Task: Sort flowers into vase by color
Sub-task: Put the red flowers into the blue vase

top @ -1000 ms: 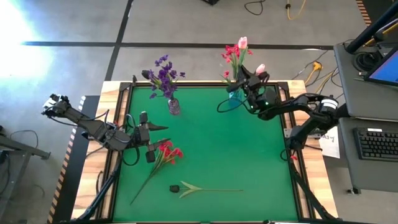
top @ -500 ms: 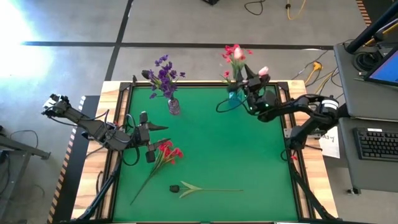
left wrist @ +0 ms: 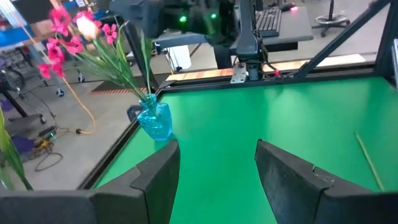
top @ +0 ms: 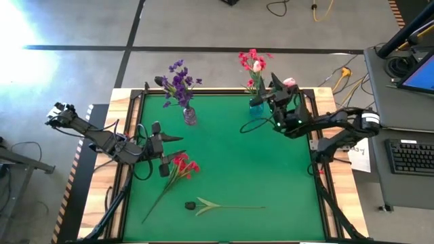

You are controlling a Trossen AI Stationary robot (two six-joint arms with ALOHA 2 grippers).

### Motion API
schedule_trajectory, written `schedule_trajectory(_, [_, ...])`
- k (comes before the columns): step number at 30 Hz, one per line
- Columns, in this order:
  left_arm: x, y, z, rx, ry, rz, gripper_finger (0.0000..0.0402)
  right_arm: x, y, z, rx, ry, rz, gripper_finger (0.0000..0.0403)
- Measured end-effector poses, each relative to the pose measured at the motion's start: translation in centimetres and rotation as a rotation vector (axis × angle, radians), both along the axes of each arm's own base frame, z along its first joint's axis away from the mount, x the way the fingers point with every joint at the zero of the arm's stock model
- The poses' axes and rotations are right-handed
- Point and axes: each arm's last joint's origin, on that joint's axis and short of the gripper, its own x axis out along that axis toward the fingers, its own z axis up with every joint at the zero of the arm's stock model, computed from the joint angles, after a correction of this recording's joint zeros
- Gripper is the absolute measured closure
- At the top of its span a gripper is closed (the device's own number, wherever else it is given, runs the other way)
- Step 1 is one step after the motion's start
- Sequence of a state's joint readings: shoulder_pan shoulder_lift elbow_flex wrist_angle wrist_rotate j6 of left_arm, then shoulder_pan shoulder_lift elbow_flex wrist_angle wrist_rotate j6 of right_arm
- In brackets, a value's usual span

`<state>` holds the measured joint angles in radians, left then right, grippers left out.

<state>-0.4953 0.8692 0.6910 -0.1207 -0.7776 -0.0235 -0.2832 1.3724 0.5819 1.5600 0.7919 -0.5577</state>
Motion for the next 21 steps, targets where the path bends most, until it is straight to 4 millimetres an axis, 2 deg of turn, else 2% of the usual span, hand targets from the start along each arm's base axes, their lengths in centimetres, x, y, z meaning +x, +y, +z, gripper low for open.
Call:
schedule_trajectory(8, [-0.4,0.1,-1.2,-0.214,0.052,0.028,0.0205,-0.6,3.5,2.2,-0.011,-0.021,0.129,0.017])
schedule_trajectory(14, [-0.8,-0.3,-3.4,-0.58,0.239,0.035,0.0205,-0.7,6.2,2.7,-0.004,0.045,0.249,0.0168])
schedule_trajectory(21, [0.5,-2.3,-6.7,-0.996,0.55,0.093,0.0205,-0.9,9.6,3.1,-0.032,0.082,0.372,0.0167])
